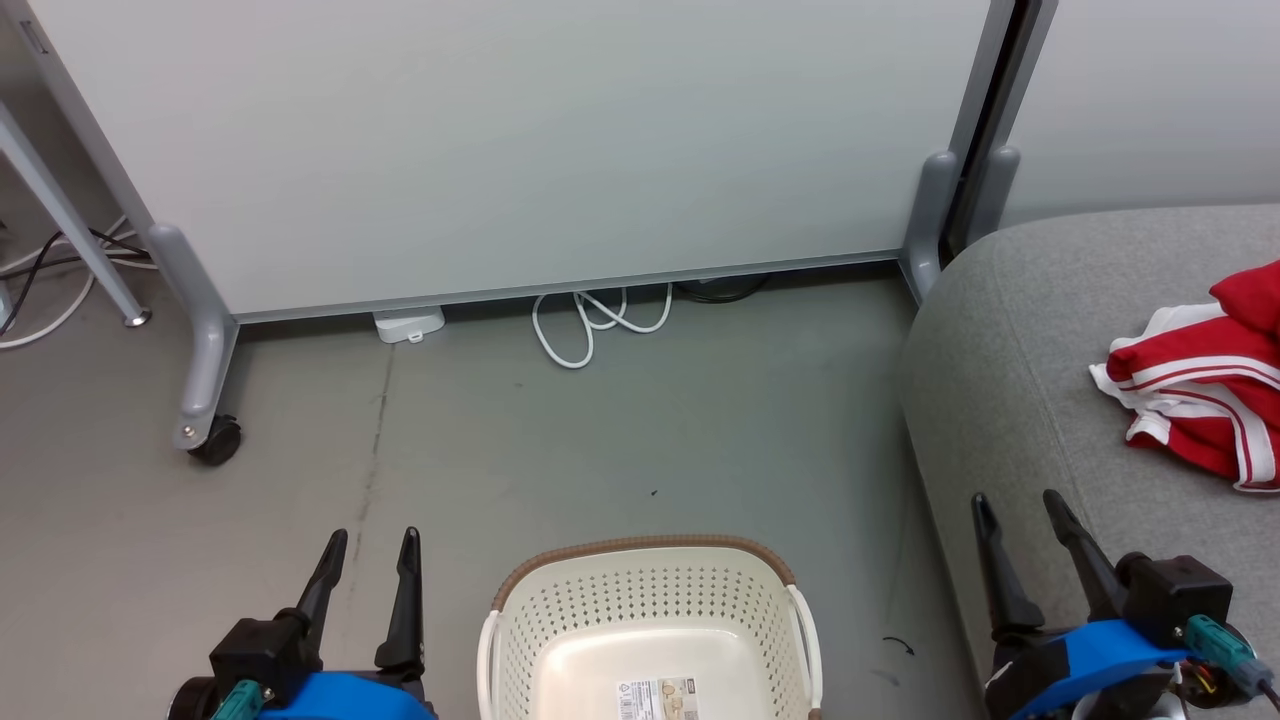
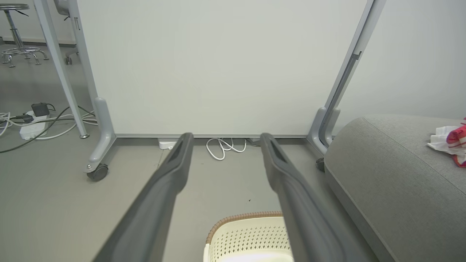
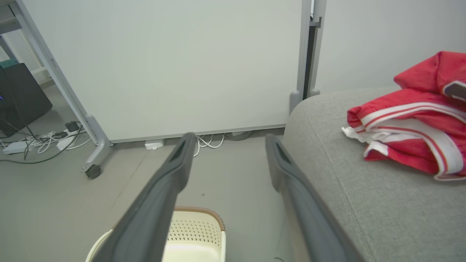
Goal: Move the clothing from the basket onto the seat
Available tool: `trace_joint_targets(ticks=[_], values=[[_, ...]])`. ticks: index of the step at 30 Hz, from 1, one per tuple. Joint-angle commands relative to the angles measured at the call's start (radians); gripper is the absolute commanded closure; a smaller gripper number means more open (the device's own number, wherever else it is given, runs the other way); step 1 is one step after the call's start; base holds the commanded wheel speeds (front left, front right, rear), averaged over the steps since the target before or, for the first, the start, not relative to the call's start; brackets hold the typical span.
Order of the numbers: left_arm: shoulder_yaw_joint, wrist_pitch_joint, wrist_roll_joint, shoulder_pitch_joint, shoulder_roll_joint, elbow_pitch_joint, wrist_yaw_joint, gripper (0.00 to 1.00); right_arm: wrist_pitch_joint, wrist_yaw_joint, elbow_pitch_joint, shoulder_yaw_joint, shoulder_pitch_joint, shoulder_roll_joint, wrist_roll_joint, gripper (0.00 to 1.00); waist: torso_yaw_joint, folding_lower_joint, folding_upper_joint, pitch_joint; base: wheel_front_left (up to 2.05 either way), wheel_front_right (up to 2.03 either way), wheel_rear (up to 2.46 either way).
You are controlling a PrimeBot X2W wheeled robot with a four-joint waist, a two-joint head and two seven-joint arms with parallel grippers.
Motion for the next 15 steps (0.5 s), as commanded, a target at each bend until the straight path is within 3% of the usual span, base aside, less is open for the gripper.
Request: trace_joint_targets(ticks=[1, 7, 8, 15], values=[[0.0, -0.003, 0.005, -0.009, 0.004, 0.002, -0.001, 0.0, -0.003, 0.001, 0.003, 0.003, 0.006, 0.002, 0.004, 0.0, 0.001, 0.0, -0.0001, 0.0, 0.0, 0.0, 0.0], [0.006, -0.003, 0.007, -0.005, 0.001, 0.0, -0.001, 0.0, -0.001, 0.001, 0.003, 0.011, 0.006, 0.002, 0.006, 0.0, 0.002, 0.0, -0.0001, 0.002, 0.0, 0.0, 0.0], [0.003, 0.0, 0.002, 0.0, -0.001, 0.001, 0.0, 1.0, 0.0, 0.0, 0.003, 0.01, 0.0, 0.0, 0.005, 1.0, 0.002, 0.0001, -0.0001, 0.002, 0.0, 0.0, 0.0], [-0.001, 0.007, -0.002, 0.045, -0.018, 0.061, 0.0, 1.0, 0.008, 0.0, 0.069, 0.01, 0.022, 0.003, 0.007, 1.0, 0.002, 0.0, -0.0001, 0.002, 0.0, 0.0, 0.0]])
